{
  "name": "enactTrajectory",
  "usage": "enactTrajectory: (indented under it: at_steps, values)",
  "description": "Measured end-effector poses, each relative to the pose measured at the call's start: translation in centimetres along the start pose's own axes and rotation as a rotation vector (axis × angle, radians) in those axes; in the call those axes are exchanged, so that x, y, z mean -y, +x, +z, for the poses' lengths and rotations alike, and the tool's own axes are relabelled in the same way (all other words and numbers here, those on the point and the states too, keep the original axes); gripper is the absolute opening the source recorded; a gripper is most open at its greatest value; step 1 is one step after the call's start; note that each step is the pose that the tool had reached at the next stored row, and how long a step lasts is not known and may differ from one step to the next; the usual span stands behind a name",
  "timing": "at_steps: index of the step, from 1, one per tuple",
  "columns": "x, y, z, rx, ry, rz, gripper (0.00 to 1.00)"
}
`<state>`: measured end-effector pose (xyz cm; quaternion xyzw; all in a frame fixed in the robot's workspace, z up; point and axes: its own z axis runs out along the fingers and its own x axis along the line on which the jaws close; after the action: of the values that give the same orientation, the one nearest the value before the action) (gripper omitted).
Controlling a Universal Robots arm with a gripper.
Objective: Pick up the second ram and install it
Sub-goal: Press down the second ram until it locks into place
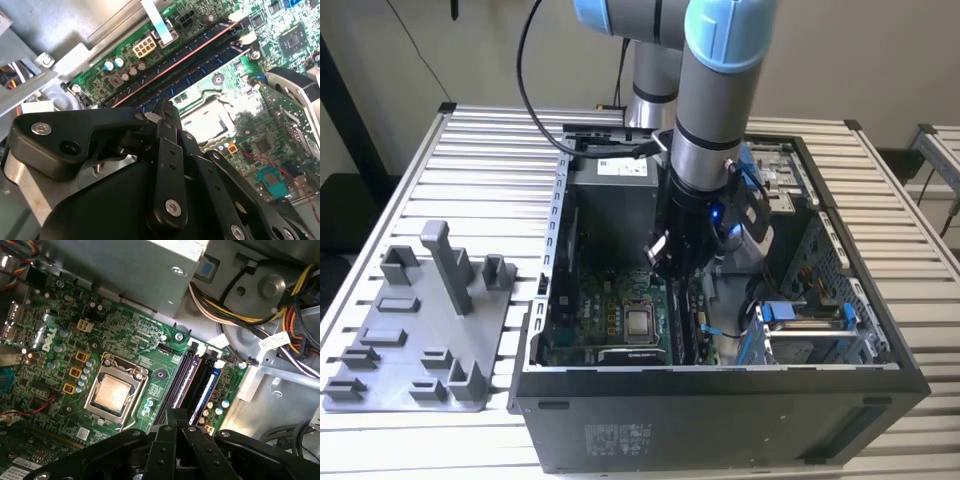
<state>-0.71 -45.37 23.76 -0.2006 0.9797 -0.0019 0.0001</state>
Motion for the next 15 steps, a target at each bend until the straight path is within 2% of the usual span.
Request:
enactTrajectory:
  at_steps: [15]
  values:
    - [-0.03, 0.07, 0.00, 0.0003, 0.0003, -0.122, 0.11]
